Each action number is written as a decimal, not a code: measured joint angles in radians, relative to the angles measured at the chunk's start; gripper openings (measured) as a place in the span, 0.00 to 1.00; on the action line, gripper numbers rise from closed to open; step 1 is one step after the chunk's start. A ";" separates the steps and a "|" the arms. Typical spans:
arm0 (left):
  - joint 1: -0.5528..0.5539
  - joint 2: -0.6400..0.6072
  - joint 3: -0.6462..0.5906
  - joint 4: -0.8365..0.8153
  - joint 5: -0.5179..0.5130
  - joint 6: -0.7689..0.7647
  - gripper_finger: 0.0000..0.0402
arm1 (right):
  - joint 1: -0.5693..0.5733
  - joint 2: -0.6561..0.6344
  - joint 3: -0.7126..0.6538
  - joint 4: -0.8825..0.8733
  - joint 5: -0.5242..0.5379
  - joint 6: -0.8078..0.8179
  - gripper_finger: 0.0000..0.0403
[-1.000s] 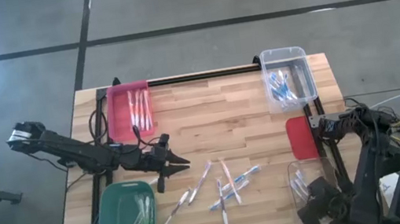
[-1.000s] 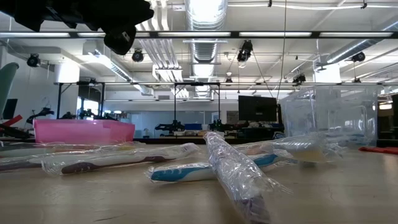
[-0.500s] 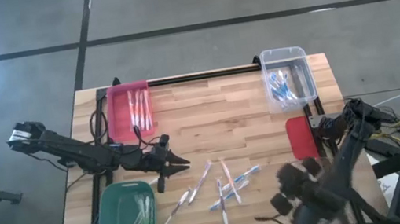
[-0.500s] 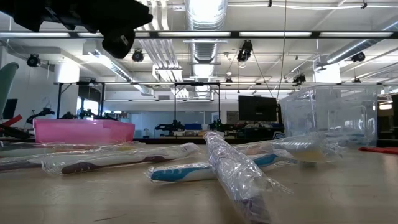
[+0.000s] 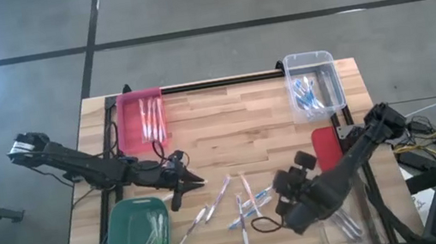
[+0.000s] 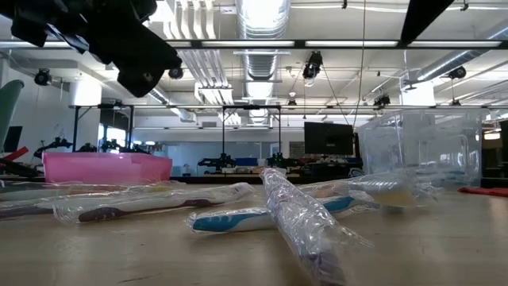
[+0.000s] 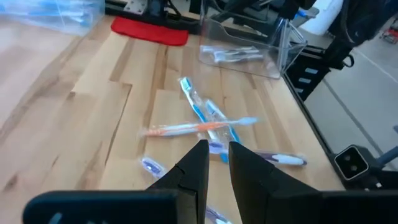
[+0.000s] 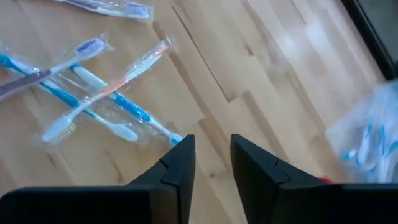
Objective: Pick & Place Toothbrushes
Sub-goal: Put the blue toothbrush into the top transparent bin
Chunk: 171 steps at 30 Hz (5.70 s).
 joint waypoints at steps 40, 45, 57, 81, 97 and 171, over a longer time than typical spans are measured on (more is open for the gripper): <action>0.100 0.005 0.000 -0.015 -0.004 0.025 0.17 | -0.264 0.003 -0.398 0.558 -0.480 -0.913 0.48; 0.100 0.019 0.000 -0.017 -0.004 0.000 0.17 | -0.268 0.005 -0.452 0.610 -0.478 -0.912 0.45; 0.100 0.023 0.000 -0.017 -0.004 -0.002 0.17 | -0.291 0.001 -0.574 0.754 -0.477 -0.912 0.37; 0.100 0.023 0.000 -0.020 -0.004 -0.003 0.17 | -0.298 0.005 -0.391 0.237 -0.406 -0.911 0.07; 0.100 0.023 0.000 -0.016 0.070 -0.222 0.17 | -0.288 0.000 -0.051 0.007 -0.361 -0.893 0.06; 0.086 0.546 0.594 0.039 0.737 -0.703 0.07 | 0.032 0.002 0.084 0.228 0.341 -1.304 0.43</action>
